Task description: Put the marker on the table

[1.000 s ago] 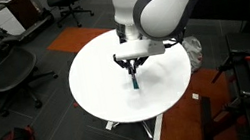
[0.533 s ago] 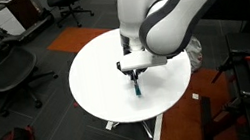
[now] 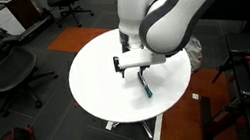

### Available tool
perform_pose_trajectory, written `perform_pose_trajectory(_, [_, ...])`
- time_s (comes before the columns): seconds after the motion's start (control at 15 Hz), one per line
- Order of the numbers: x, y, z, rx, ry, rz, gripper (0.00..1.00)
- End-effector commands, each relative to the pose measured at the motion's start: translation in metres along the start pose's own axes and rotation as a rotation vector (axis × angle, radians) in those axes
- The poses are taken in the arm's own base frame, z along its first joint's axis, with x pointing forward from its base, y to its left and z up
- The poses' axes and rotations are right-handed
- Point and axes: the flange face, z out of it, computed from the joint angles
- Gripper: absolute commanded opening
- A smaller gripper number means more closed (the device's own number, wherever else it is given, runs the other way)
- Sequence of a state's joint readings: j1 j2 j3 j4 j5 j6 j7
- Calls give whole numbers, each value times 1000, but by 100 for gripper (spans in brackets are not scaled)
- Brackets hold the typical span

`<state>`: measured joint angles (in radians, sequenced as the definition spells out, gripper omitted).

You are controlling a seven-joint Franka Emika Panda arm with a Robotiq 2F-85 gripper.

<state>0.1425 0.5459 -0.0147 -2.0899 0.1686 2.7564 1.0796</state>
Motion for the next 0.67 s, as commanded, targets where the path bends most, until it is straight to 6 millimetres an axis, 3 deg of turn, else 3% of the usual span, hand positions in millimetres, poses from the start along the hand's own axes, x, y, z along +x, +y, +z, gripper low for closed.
perform_pose_trajectory(0.0, [9,5,-39,0,10,-14,100])
perform_pose_trajectory(0.6, [34,10,-133,-22,-36,-78,100])
